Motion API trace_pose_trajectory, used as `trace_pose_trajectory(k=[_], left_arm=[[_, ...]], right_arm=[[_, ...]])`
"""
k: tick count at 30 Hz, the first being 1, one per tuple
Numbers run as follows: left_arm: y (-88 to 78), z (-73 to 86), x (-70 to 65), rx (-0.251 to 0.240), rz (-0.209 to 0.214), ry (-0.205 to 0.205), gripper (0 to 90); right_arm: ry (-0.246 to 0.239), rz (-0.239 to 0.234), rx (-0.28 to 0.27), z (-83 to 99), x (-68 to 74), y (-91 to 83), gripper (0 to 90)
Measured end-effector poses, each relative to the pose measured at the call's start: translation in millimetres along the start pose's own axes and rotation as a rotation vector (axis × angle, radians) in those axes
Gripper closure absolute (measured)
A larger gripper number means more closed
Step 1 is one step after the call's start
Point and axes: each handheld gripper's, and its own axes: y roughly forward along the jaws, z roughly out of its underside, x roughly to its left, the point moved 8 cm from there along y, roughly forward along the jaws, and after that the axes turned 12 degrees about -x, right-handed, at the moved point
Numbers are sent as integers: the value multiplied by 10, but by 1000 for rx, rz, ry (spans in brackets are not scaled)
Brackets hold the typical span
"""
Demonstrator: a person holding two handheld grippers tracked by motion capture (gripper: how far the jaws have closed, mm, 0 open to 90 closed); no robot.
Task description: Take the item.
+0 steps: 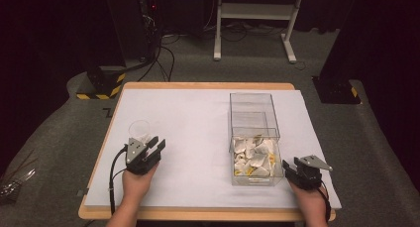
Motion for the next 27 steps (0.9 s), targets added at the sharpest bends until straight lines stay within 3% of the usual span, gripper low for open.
trace_pose_trajectory(k=[4, 10, 12, 16, 20, 23, 27], left_arm=[[4, 95, -85, 41, 18, 8, 605], [-44, 300, -176, 145, 41, 41, 559], [-76, 374, -184, 170, 36, 56, 547], [-76, 463, -154, 203, 16, 38, 520], [-51, 548, -148, 251, 0, 67, 497], [-51, 550, -172, 246, -14, 108, 474], [-53, 553, -175, 251, -12, 115, 458]], right_arm=[[0, -4, -3, -1, -1, -3, 522], [3, -16, -10, -8, 0, -11, 516], [1, -24, -14, -12, 8, -17, 513], [-1, -46, -20, -19, 23, -45, 499], [8, -63, -12, -20, 47, -94, 486], [17, -67, -9, -41, 56, -130, 471], [13, -77, -10, -76, 78, -178, 451]])
